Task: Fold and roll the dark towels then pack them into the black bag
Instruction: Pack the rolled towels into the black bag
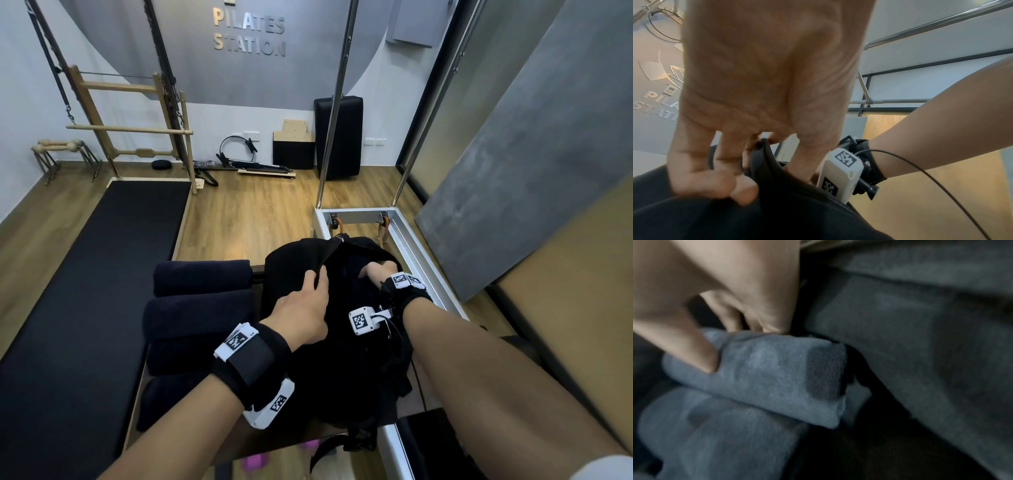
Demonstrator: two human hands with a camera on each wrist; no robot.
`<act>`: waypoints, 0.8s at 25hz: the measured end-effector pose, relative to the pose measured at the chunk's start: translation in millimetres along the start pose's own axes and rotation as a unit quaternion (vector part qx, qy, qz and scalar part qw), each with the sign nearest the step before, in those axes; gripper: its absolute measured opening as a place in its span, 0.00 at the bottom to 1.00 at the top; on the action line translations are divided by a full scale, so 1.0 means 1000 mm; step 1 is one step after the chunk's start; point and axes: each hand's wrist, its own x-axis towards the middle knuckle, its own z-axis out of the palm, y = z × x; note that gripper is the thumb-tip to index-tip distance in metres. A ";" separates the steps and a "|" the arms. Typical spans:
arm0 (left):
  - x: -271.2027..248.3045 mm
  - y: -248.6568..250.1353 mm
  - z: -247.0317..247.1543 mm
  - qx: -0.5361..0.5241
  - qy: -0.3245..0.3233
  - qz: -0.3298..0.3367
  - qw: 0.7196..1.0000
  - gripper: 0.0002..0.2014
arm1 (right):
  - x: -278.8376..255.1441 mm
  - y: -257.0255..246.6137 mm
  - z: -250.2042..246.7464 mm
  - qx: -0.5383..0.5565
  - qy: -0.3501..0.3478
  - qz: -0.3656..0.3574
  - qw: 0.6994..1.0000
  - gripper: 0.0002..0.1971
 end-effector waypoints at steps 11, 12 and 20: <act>-0.008 0.007 0.011 -0.007 0.004 0.009 1.000 0.54 | -0.020 0.028 -0.007 -0.389 -0.014 -0.027 0.921 0.35; -0.010 0.008 0.012 -0.012 0.009 0.006 1.000 0.52 | -0.021 0.030 -0.007 -0.388 -0.013 -0.024 0.921 0.37; -0.019 0.010 0.016 0.022 0.034 0.142 0.989 0.30 | -0.028 0.000 0.003 -0.249 0.013 -0.033 0.968 0.32</act>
